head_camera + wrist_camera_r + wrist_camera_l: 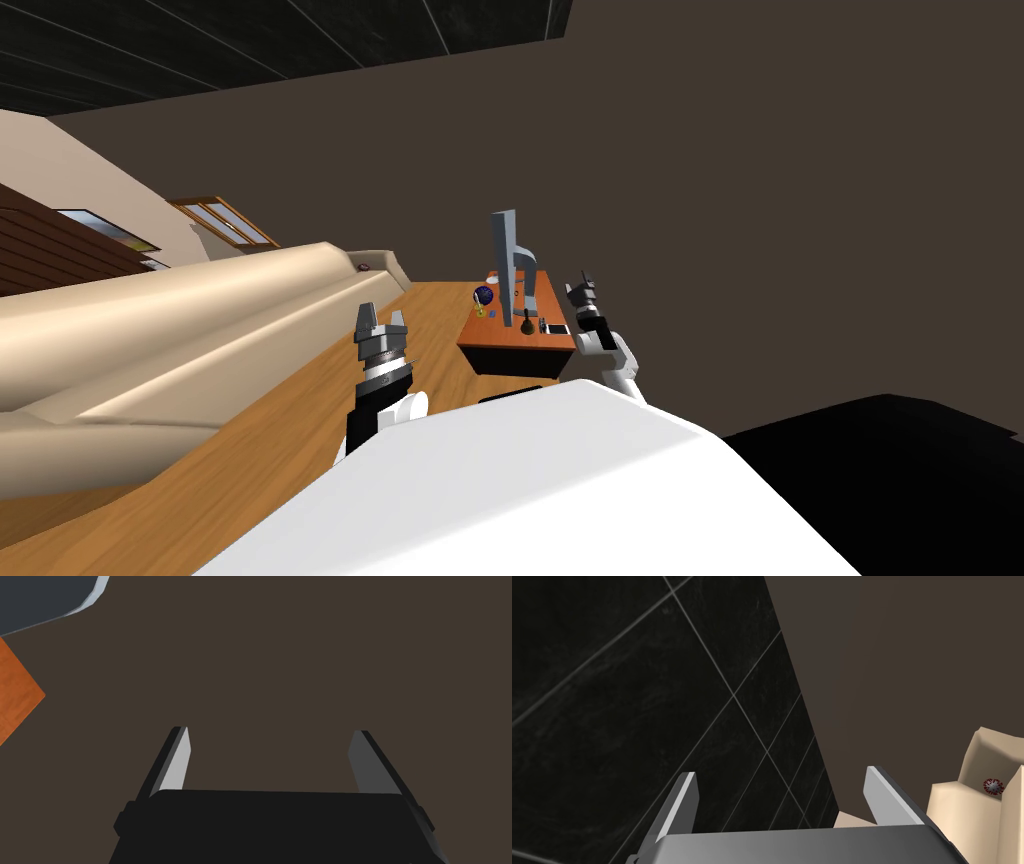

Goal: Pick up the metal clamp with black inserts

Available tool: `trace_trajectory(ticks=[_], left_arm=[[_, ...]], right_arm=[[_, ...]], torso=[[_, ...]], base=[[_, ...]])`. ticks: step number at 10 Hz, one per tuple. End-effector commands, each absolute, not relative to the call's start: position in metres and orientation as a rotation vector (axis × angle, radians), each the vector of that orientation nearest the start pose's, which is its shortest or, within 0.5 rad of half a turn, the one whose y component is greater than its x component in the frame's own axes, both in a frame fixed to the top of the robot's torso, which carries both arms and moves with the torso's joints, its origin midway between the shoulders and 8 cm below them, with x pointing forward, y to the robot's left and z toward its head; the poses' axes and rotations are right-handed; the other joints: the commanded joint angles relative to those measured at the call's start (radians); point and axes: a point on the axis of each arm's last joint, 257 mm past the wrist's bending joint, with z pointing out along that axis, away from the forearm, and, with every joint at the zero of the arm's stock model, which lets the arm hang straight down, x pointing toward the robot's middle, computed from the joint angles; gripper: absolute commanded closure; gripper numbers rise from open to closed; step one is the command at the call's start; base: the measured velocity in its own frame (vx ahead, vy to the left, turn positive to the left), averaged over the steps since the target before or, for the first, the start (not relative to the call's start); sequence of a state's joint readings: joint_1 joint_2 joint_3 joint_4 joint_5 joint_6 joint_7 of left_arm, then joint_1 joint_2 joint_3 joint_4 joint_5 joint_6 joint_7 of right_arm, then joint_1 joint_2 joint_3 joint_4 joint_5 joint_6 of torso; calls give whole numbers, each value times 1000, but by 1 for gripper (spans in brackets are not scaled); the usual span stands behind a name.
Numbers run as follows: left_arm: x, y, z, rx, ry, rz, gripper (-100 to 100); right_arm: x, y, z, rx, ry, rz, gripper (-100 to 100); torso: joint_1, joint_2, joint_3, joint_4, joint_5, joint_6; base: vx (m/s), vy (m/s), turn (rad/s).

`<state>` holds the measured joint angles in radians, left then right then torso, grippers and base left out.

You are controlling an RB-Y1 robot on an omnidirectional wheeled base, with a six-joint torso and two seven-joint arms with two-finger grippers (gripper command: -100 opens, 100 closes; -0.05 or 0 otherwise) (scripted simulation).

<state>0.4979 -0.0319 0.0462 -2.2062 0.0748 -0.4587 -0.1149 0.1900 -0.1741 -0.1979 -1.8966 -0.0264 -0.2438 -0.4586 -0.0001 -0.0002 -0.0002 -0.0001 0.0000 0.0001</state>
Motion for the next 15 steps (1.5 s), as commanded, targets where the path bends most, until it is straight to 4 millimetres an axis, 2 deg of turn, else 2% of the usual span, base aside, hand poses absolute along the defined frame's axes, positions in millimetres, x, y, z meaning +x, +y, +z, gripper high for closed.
trace_trajectory(ticks=[1, 2, 3, 4, 7, 8, 9, 10, 13, 14, 15], left_arm=[[358, 312, -16, -769, 645, -1170, 0], [358, 312, -16, -769, 645, -1170, 0], [358, 312, -16, -769, 645, -1170, 0], [358, 312, -16, -769, 645, -1170, 0], [358, 312, -16, -769, 645, -1170, 0], [358, 312, -16, -769, 645, -1170, 0], [358, 312, -16, -769, 645, -1170, 0], [358, 312, -16, -769, 645, -1170, 0], [358, 312, -16, -769, 645, -1170, 0], [358, 312, -16, -769, 645, -1170, 0], [358, 312, -16, -769, 645, -1170, 0]], right_arm=[[471, -371, -85, 1128, 713, 1472, -100], [483, -379, -92, 1188, 700, 1487, -100], [485, -382, -102, 1213, 709, 1473, -100], [496, -390, -110, 1271, 691, 1490, -100], [510, -402, -140, 1397, 690, 1469, -100], [521, -411, -153, 1470, 667, 1477, -100], [522, -412, -160, 1494, 674, 1463, -100], [532, -419, -166, 1554, 643, 1479, -100], [540, -430, -202, 1695, 626, 1441, -100], [549, -435, -205, 1752, 587, 1458, -100], [547, -437, -223, 1798, 595, 1424, -100]], torso=[[0, 0, 0, 0, 0, 0], [0, 0, 0, 0, 0, 0], [0, 0, 0, 0, 0, 0], [0, 0, 0, 0, 0, 0], [1, 0, 0, 0, 0, 0], [1, 0, 0, 0, 0, 0], [1, 0, 0, 0, 0, 0], [1, 0, 0, 0, 0, 0], [1, -1, 0, 0, 0, 0], [1, -1, 0, 0, 0, 0], [1, -1, 0, 0, 0, 0]], base=[[-3, 4, 19], [-4, 8, 32], [-3, 7, 24], [-1, 11, 30], [0, 12, 29], [6, 18, 33], [5, 14, 19], [4, 17, 33], [9, 17, 27], [7, 18, 35], [9, 16, 24]])
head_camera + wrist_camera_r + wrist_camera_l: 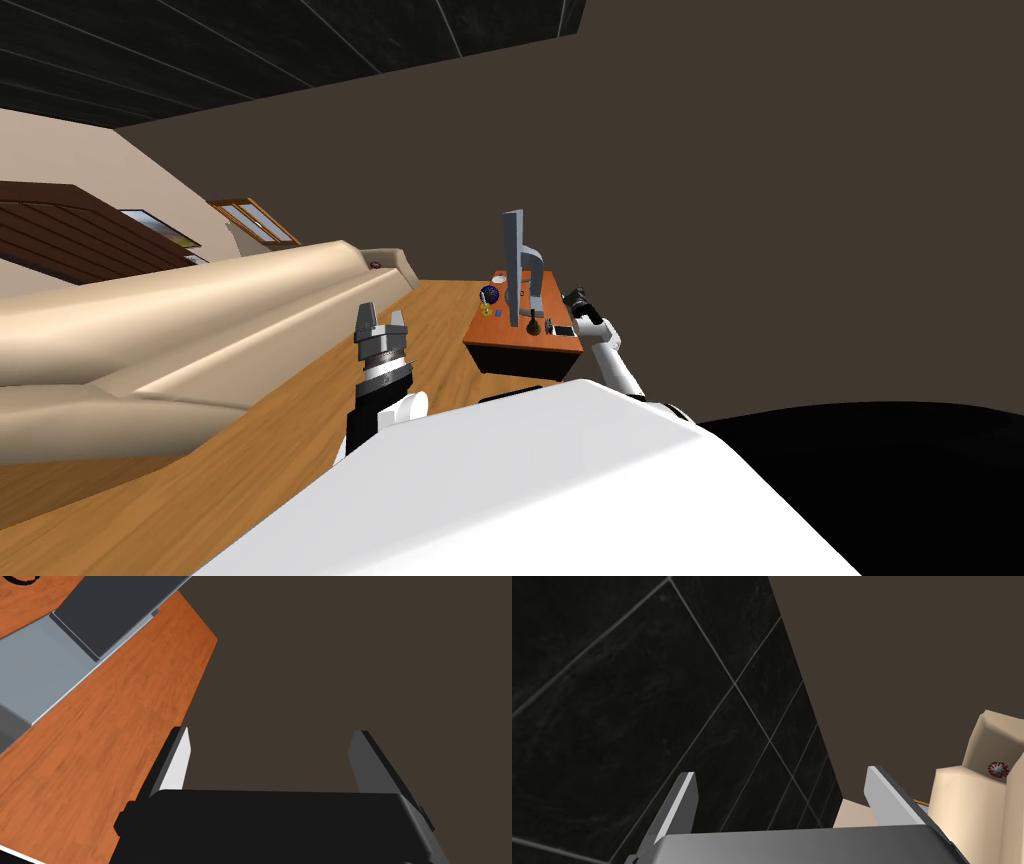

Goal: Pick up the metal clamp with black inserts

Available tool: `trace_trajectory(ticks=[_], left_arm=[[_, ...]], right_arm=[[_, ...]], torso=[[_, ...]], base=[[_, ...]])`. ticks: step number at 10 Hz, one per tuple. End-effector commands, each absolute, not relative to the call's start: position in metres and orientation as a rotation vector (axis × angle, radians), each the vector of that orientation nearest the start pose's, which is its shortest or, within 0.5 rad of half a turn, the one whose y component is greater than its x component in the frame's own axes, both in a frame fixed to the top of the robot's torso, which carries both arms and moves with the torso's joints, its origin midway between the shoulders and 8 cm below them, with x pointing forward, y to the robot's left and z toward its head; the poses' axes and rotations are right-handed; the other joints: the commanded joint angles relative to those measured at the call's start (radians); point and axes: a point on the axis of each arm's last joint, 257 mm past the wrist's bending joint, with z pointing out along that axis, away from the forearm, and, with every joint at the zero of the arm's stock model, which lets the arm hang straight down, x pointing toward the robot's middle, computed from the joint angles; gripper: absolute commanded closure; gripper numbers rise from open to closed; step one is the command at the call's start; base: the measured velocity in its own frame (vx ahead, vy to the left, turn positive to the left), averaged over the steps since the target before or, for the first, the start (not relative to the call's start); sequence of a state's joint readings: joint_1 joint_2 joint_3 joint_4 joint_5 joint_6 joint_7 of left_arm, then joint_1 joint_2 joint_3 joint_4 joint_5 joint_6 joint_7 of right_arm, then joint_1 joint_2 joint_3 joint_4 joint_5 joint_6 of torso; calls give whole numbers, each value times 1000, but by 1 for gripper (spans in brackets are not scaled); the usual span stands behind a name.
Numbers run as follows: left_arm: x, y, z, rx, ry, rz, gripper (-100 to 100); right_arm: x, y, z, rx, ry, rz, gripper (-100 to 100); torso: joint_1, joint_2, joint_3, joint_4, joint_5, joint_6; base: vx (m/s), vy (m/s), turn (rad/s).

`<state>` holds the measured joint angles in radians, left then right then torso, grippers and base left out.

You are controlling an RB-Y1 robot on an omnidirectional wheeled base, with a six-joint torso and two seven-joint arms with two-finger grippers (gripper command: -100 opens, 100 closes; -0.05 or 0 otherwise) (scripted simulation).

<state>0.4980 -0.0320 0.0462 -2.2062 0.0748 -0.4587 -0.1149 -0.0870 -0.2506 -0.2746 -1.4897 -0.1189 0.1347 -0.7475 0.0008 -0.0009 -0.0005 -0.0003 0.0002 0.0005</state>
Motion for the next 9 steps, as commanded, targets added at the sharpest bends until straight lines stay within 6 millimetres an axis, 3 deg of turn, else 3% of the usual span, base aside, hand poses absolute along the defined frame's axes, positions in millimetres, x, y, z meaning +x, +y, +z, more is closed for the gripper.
trace_trajectory(ticks=[1, 2, 9], left_arm=[[358, 312, -16, -769, 645, -1170, 0], [358, 312, -16, -769, 645, -1170, 0], [358, 312, -16, -769, 645, -1170, 0]], right_arm=[[556, -442, -227, 1858, 552, 1439, -100], [553, -444, -244, 1902, 558, 1404, -100], [564, -456, -311, 2272, 363, 1319, -100]], torso=[[0, 0, 0, 0, 0, 0], [0, 0, 0, 0, 0, 0], [0, 0, 0, 0, 0, 0]], base=[[15, 22, 39], [16, 17, 19], [13, 17, 24]])
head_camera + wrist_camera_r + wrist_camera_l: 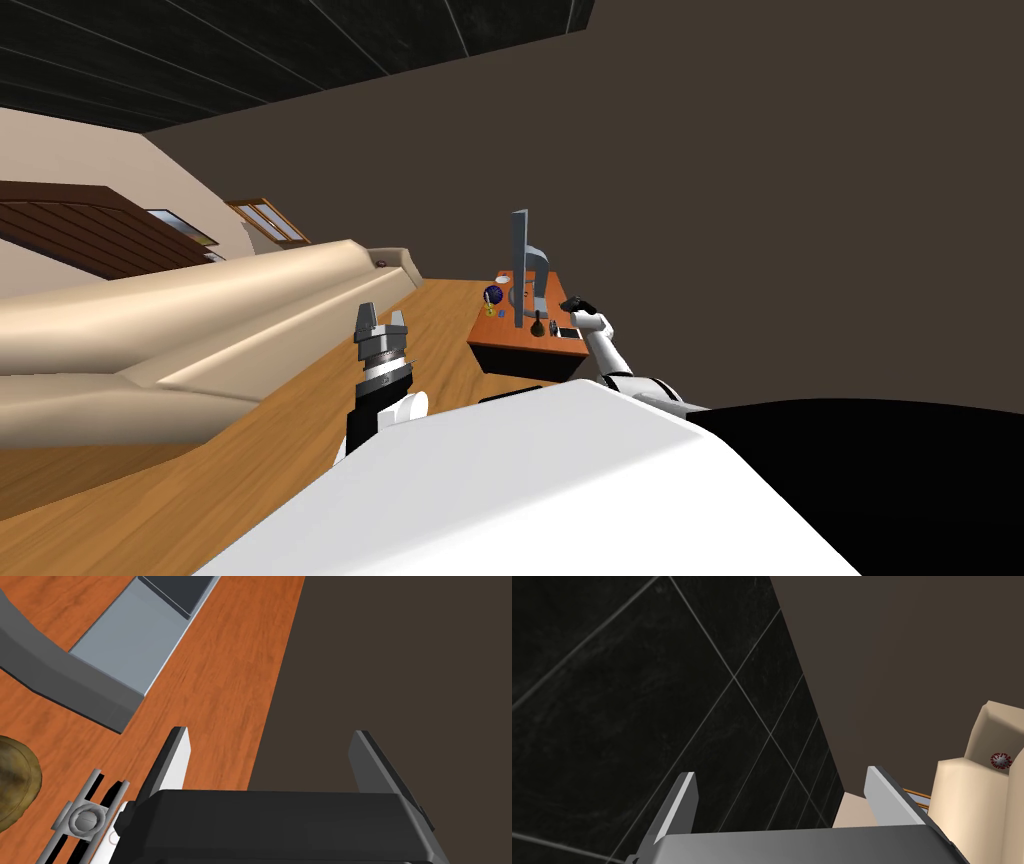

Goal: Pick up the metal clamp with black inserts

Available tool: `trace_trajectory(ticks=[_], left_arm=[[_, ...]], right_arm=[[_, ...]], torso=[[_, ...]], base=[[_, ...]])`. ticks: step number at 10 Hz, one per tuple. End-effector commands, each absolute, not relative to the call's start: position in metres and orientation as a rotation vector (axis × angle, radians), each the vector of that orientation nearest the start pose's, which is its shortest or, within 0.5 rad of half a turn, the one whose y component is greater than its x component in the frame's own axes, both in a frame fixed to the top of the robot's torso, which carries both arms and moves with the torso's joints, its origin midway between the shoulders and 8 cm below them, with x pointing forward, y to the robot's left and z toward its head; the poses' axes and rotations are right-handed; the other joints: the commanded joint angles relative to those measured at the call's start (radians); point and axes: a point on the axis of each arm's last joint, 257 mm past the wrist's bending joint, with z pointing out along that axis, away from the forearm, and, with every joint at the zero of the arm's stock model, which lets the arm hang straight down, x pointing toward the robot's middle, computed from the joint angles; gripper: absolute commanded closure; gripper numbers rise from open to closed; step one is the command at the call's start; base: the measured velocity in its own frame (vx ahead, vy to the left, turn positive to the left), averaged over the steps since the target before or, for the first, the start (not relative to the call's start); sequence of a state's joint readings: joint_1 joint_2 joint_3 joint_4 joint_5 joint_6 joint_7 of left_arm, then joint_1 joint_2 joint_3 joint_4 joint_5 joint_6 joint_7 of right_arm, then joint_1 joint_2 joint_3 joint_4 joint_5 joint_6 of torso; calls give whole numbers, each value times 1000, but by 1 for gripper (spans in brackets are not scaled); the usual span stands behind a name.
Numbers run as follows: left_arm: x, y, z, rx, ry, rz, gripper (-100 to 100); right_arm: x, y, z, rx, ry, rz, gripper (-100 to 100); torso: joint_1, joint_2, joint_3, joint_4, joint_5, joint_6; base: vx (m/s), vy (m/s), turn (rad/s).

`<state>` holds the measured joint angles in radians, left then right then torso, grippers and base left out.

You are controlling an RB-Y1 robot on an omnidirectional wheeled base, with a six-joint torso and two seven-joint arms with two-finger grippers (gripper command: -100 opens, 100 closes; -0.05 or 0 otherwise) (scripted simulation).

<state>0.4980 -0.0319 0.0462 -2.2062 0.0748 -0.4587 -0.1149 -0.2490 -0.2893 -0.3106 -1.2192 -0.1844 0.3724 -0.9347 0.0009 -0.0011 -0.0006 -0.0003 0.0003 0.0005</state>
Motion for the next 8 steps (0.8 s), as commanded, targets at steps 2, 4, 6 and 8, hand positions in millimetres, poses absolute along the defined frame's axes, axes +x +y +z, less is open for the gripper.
trace_trajectory(ticks=[2, 4, 6, 8], left_arm=[[358, 312, -16, -769, 645, -1170, 0], [358, 312, -16, -769, 645, -1170, 0], [358, 312, -16, -769, 645, -1170, 0], [358, 312, -16, -769, 645, -1170, 0]], right_arm=[[561, -457, -332, 2372, 306, 1275, -100], [560, -455, -345, 2460, 250, 1238, -100], [553, -454, -367, 2559, 187, 1174, -100], [545, -453, -382, 2593, 183, 1128, -100]], torso=[[0, 0, 0, 0, 0, 0], [0, 0, 0, 0, 0, 0], [0, 0, 0, 0, 0, 0], [-1, 0, 0, 0, 0, 0]], base=[[15, 10, 15], [16, 9, 15], [18, 6, 11], [13, 1, 5]])
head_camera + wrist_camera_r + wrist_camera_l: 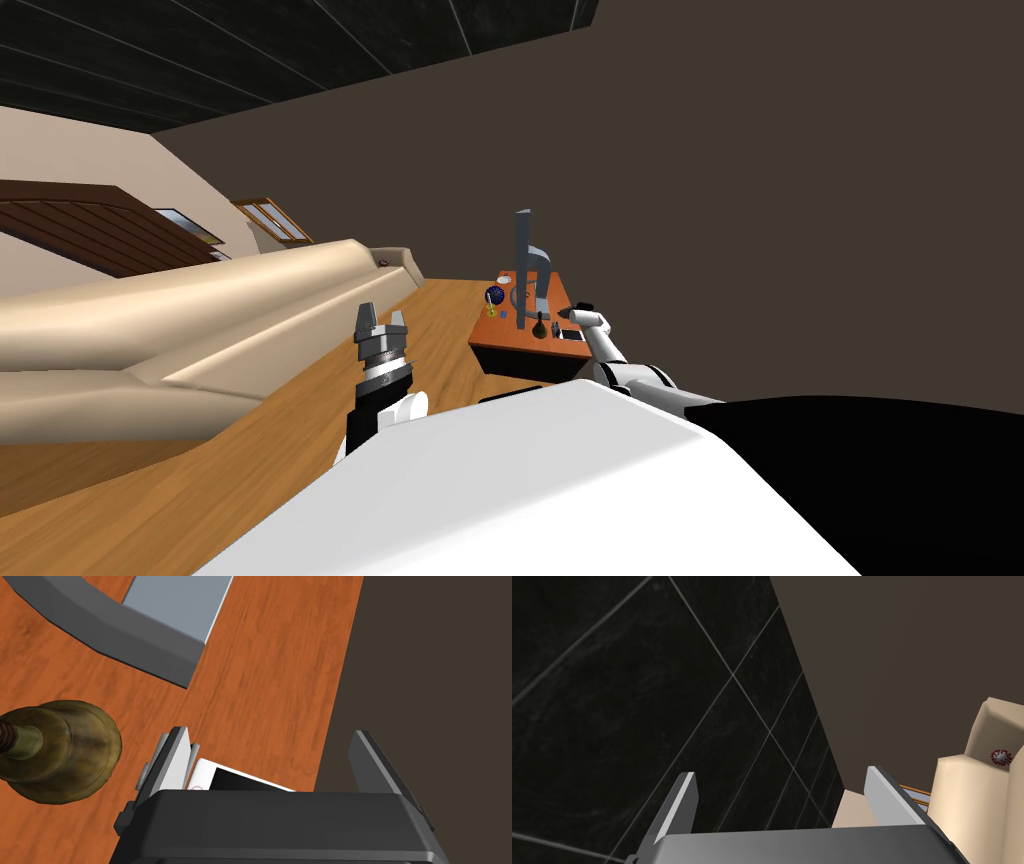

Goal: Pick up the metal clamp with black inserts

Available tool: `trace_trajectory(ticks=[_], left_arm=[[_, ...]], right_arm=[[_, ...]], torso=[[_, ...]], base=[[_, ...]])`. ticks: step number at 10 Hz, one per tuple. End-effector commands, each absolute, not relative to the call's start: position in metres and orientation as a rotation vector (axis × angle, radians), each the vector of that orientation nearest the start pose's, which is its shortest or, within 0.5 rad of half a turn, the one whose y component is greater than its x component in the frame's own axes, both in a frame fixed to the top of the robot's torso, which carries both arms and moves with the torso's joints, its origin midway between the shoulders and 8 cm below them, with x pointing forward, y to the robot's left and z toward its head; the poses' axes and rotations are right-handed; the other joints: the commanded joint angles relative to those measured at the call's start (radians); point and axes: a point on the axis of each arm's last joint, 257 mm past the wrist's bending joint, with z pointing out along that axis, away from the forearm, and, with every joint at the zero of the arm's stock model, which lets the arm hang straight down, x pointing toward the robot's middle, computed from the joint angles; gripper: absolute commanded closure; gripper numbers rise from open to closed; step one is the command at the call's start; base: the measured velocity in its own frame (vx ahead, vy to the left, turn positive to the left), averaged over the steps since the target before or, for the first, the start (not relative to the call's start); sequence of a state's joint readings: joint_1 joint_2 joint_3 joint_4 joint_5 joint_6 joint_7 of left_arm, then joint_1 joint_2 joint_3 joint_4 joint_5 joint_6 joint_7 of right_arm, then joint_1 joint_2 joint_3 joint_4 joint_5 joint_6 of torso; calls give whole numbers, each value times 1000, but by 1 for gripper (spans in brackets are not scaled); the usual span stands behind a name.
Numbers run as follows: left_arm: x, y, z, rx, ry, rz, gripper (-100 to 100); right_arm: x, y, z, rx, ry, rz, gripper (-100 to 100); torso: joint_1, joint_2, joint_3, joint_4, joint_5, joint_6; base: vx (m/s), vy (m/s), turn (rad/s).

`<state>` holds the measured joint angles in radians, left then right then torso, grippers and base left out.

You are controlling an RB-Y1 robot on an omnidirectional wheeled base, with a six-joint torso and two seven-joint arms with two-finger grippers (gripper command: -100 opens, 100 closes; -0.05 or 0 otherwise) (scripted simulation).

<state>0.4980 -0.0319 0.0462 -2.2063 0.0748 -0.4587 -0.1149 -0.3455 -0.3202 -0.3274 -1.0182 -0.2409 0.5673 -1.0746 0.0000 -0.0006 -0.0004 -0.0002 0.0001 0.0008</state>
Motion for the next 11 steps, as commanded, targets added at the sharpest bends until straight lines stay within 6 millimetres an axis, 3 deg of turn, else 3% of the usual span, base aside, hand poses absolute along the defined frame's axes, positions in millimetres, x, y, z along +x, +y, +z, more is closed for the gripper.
trace_trajectory(ticks=[1, 11], left_arm=[[358, 312, -16, -769, 645, -1170, 0], [358, 312, -16, -769, 645, -1170, 0]], right_arm=[[541, -450, -393, -3148, -143, -1279, -100], [493, -423, -456, -3088, 201, -767, -100]], torso=[[0, 0, 0, 0, 0, 0], [0, -1, -1, 0, 0, 0]], base=[[16, 3, 8], [26, 0, 4]])
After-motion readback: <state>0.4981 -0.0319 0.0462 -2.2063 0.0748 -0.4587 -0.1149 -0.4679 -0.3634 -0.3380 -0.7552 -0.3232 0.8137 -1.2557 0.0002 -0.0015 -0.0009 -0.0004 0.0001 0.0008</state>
